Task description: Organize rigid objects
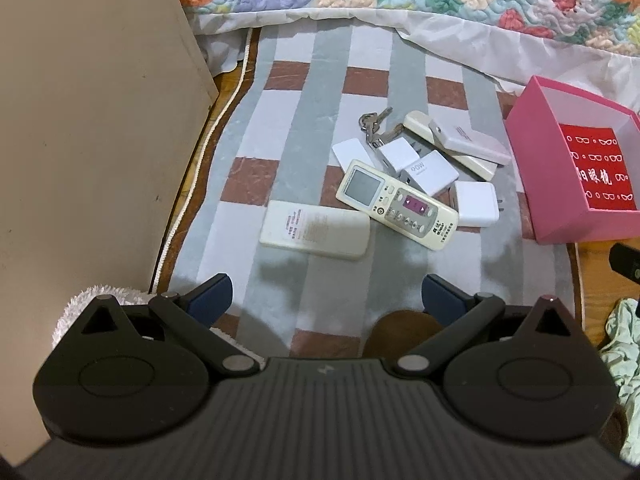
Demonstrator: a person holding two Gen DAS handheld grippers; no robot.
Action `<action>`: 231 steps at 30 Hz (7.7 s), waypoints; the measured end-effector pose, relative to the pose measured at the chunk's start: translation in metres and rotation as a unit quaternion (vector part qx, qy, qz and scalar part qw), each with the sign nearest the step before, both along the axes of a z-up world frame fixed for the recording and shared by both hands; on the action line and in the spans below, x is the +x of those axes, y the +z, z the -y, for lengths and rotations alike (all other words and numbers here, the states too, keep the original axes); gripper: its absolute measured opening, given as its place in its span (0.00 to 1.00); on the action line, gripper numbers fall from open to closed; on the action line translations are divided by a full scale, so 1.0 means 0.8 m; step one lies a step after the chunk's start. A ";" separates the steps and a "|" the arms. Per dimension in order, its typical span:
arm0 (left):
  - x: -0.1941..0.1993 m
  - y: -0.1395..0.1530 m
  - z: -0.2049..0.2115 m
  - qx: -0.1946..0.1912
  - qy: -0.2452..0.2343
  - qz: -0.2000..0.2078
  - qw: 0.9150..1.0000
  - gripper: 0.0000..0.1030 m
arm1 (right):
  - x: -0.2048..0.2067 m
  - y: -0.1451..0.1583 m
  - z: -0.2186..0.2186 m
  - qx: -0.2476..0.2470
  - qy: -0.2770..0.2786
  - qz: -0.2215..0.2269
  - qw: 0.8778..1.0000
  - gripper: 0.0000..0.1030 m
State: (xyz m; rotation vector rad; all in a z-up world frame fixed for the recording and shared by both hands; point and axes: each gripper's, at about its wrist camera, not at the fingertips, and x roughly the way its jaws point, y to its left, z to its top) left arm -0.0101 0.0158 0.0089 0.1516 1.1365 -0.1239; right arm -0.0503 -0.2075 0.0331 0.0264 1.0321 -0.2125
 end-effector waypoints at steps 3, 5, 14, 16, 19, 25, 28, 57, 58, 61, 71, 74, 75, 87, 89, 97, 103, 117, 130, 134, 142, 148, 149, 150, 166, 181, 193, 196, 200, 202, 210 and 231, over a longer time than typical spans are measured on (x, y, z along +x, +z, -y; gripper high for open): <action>-0.003 -0.001 -0.001 0.002 -0.002 0.005 1.000 1.00 | 0.000 0.000 -0.001 0.001 0.001 -0.003 1.000 1.00; -0.005 -0.002 -0.001 0.002 -0.001 0.009 1.000 1.00 | 0.001 -0.001 -0.001 0.004 0.001 -0.006 1.000 1.00; -0.007 -0.006 -0.006 0.005 0.005 0.021 1.000 1.00 | 0.002 -0.006 -0.004 0.013 0.005 -0.018 1.000 1.00; -0.005 -0.007 -0.006 0.008 0.006 0.020 1.000 1.00 | 0.002 -0.007 -0.006 0.013 0.007 -0.020 1.000 1.00; -0.004 -0.009 -0.008 0.006 0.006 0.015 1.000 1.00 | 0.002 -0.007 -0.007 0.013 0.008 -0.020 1.000 1.00; -0.002 -0.011 -0.010 0.002 0.005 0.009 1.000 1.00 | 0.003 -0.007 -0.007 0.013 0.008 -0.021 1.000 1.00; 0.000 -0.013 -0.015 -0.002 0.010 0.005 1.000 1.00 | 0.002 -0.007 -0.008 0.012 0.009 -0.021 1.000 1.00; 0.002 -0.018 -0.020 -0.015 -0.006 -0.054 0.998 1.00 | 0.008 -0.021 -0.020 0.036 0.024 -0.050 0.998 1.00; 0.001 -0.017 -0.021 -0.018 -0.008 -0.054 0.998 1.00 | 0.007 -0.021 -0.021 0.036 0.025 -0.051 0.998 1.00; -0.001 -0.012 -0.018 -0.016 -0.015 -0.047 0.999 1.00 | 0.008 -0.020 -0.022 0.034 0.027 -0.051 0.998 1.00; -0.002 -0.006 -0.023 -0.027 -0.020 -0.030 0.999 1.00 | 0.007 -0.017 -0.024 0.033 0.033 -0.041 0.998 1.00; -0.003 0.011 -0.033 -0.050 -0.014 -0.009 0.999 0.99 | 0.001 0.000 -0.028 0.050 0.074 0.008 0.996 1.00; -0.002 0.017 -0.038 -0.060 -0.011 -0.002 0.998 0.99 | -0.001 0.006 -0.029 0.054 0.094 0.027 0.994 1.00; 0.095 0.009 -0.029 -0.156 0.015 -0.017 0.988 0.96 | 0.071 -0.039 -0.050 0.114 0.308 0.113 0.938 0.96; 0.111 -0.012 -0.014 -0.155 0.012 -0.030 0.987 0.96 | 0.077 -0.062 -0.069 0.065 0.355 0.101 0.927 0.94; 0.127 -0.110 0.002 -0.230 0.034 -0.092 0.968 0.93 | 0.087 -0.136 -0.111 -0.004 0.451 0.049 0.891 0.86; 0.132 -0.164 0.014 -0.263 0.037 -0.131 0.955 0.91 | 0.113 -0.183 -0.115 -0.017 0.457 0.020 0.889 0.83; 0.140 -0.212 0.019 -0.268 0.089 -0.162 0.946 0.60 | 0.109 -0.200 -0.080 0.163 0.317 -0.059 0.932 0.57; 0.129 -0.219 0.023 -0.240 0.090 -0.143 0.956 0.39 | 0.099 -0.199 -0.107 0.117 0.347 -0.022 0.930 0.59; 0.123 -0.214 0.027 -0.241 0.071 -0.145 0.957 0.42 | 0.093 -0.195 -0.112 0.123 0.323 -0.016 0.938 0.57; 0.106 -0.195 0.028 -0.261 0.042 -0.134 0.955 0.43 | 0.077 -0.180 -0.084 0.143 0.290 0.007 0.946 0.57; 0.088 -0.161 0.038 -0.267 -0.007 -0.097 0.959 0.43 | 0.056 -0.155 -0.071 0.127 0.272 0.057 0.952 0.57; 0.085 -0.154 0.041 -0.268 -0.017 -0.086 0.959 0.43 | 0.052 -0.149 -0.069 0.124 0.269 0.066 0.953 0.57; 0.082 -0.146 0.044 -0.268 -0.026 -0.077 0.960 0.43 | 0.048 -0.144 -0.066 0.125 0.264 0.073 0.953 0.56; 0.061 -0.003 0.161 -0.223 -0.202 0.020 0.954 0.43 | 0.024 -0.047 0.041 0.107 0.190 0.168 0.961 0.56; 0.105 -0.019 0.346 -0.245 -0.256 -0.023 0.935 0.42 | 0.042 -0.057 0.200 0.085 0.093 0.145 0.981 0.56; 0.160 -0.109 0.474 -0.253 -0.277 -0.147 0.915 0.41 | 0.069 -0.123 0.294 0.082 0.013 0.072 0.994 0.56; 0.158 -0.122 0.487 -0.253 -0.273 -0.146 0.917 0.41 | 0.074 -0.133 0.300 0.080 -0.014 0.058 0.995 0.56; 0.162 -0.140 0.499 -0.238 -0.270 -0.141 0.922 0.41 | 0.089 -0.158 0.303 0.061 -0.030 0.032 0.997 0.56; 0.166 -0.146 0.502 -0.219 -0.263 -0.131 0.930 0.41 | 0.097 -0.178 0.311 0.072 -0.044 0.014 0.996 0.56; 0.161 -0.105 0.445 -0.202 -0.293 -0.092 0.930 0.48 | 0.061 -0.150 0.303 0.063 -0.055 0.053 0.995 0.61; 0.179 -0.038 0.193 -0.150 -0.307 -0.052 0.938 0.54 | 0.047 -0.052 0.072 0.238 0.223 0.059 0.943 0.61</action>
